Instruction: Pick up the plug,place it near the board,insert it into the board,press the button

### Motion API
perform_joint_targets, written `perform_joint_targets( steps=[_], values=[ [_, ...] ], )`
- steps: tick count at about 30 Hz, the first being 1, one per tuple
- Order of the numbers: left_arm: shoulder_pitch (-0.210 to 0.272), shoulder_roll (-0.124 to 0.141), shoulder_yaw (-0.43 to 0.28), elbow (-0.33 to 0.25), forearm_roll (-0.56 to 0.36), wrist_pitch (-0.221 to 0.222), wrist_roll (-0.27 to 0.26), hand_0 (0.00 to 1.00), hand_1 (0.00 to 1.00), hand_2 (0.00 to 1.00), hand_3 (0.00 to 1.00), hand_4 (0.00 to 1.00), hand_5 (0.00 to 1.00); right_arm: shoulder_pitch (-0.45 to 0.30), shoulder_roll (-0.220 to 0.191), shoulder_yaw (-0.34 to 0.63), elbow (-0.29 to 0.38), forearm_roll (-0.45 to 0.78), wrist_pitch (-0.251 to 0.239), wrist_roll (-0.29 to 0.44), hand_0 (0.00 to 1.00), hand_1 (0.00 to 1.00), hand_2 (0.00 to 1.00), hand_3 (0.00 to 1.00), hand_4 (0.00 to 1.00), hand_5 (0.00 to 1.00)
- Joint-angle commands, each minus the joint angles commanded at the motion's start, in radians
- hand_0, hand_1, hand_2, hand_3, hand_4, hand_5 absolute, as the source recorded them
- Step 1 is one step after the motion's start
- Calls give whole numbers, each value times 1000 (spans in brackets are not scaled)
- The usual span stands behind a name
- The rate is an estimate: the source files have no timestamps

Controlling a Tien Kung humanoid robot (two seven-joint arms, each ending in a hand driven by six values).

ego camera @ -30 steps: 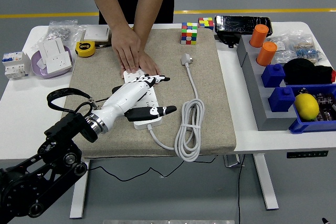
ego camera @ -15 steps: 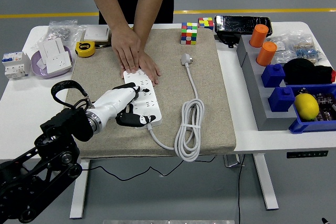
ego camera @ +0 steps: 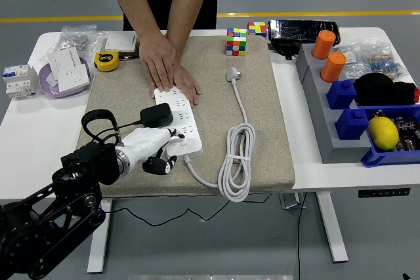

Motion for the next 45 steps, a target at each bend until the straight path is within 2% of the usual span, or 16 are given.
perform_joint_targets(
  steps=[9,20,31,45],
  values=[
    [-5,2,7,21,20,0,-9,157,59,147,834,410,111,0,0,6,0,-4,-1,-1,875,805,786,842,998,998],
    [-7,5,19,10,19,-6,-14,159,58,147,811,408,117,1,1,8,0,-3,-1,-1,875,804,784,841,998,998],
    [-14,1,19,-5,29,10,-25,159,58,146,802,410,114,3,2,10,0,-4,-1,-1,874,803,784,840,998,998],
    [-10,0,14,19,46,25,-42,159,57,146,790,409,111,2,2,10,0,-7,0,-1,873,803,783,840,998,998]
  ],
)
